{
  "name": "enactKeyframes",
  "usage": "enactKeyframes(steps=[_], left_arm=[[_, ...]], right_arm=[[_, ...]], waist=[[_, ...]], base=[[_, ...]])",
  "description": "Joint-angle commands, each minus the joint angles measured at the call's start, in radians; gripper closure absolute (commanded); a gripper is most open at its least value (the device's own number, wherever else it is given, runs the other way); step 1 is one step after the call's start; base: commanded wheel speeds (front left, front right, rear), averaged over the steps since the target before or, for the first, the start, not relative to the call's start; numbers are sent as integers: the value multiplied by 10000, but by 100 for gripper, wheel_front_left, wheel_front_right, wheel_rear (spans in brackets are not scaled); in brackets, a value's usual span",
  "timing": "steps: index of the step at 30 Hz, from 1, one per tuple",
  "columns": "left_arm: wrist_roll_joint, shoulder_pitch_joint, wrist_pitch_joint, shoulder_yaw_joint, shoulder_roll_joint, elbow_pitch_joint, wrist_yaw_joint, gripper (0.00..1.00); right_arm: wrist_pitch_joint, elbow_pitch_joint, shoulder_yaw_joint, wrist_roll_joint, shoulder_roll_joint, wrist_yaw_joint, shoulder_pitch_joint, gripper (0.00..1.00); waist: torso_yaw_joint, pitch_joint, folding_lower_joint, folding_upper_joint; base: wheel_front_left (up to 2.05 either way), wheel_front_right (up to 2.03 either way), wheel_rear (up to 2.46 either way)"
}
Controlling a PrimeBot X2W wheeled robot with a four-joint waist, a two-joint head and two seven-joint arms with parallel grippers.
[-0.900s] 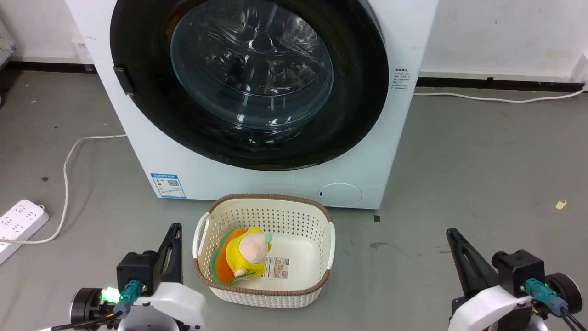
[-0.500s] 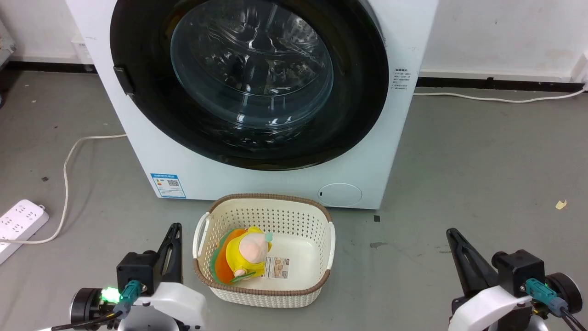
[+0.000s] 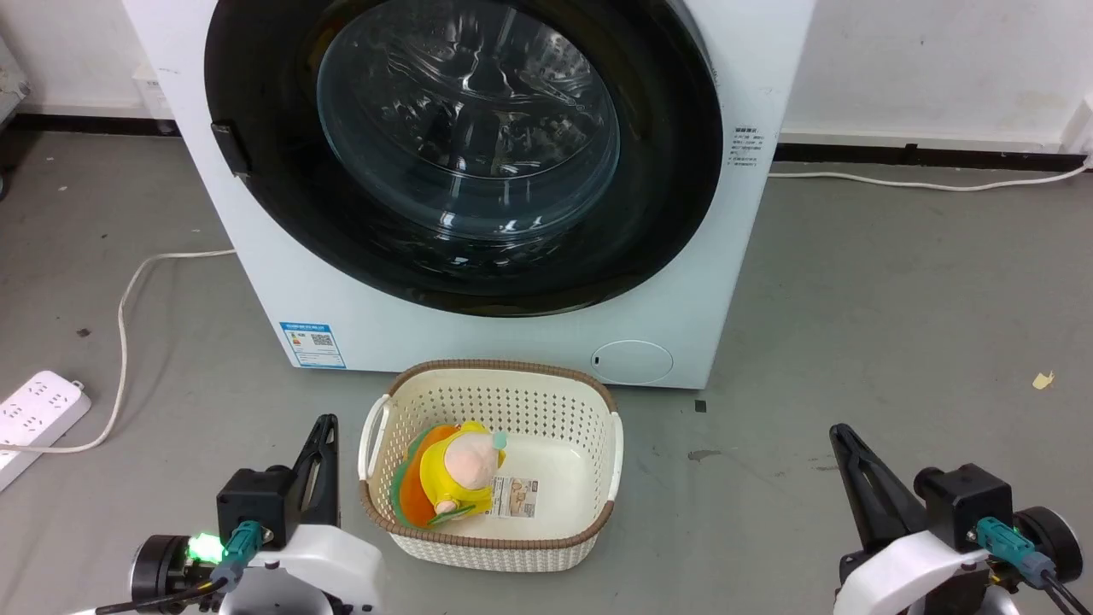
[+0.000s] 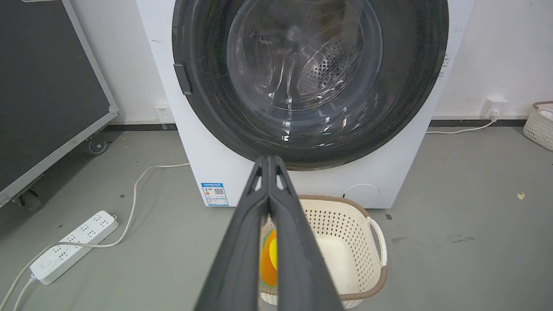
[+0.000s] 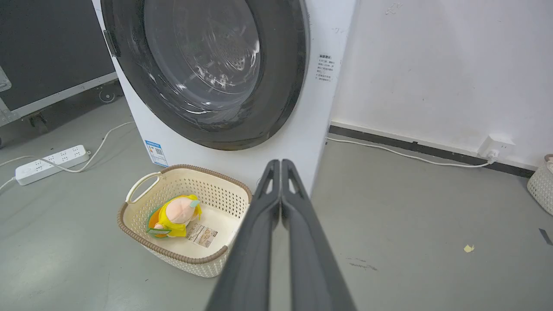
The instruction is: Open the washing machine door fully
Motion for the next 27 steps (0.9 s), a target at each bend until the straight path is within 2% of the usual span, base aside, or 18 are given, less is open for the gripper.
enactKeyframes(steps=[1,24,25,27], left_arm=[[87,176,3,-1,4,-39,26,100],[87,176,3,-1,4,-39,26,100],[-8,-2,0,4,0,2,0,0],[-19,-5,-1,2,0,4,-2,0]], right_arm=[[5,-47,-7,-74,55,-7,-18,100],[5,-47,-7,-74,55,-7,-18,100],[0,2,2,6,0,2,0,0],[-1,6,2,7,-2,2,0,0]], waist=[[0,0,0,0],[0,0,0,0],[0,0,0,0],[0,0,0,0]], base=[[0,0,0],[0,0,0],[0,0,0],[0,0,0]])
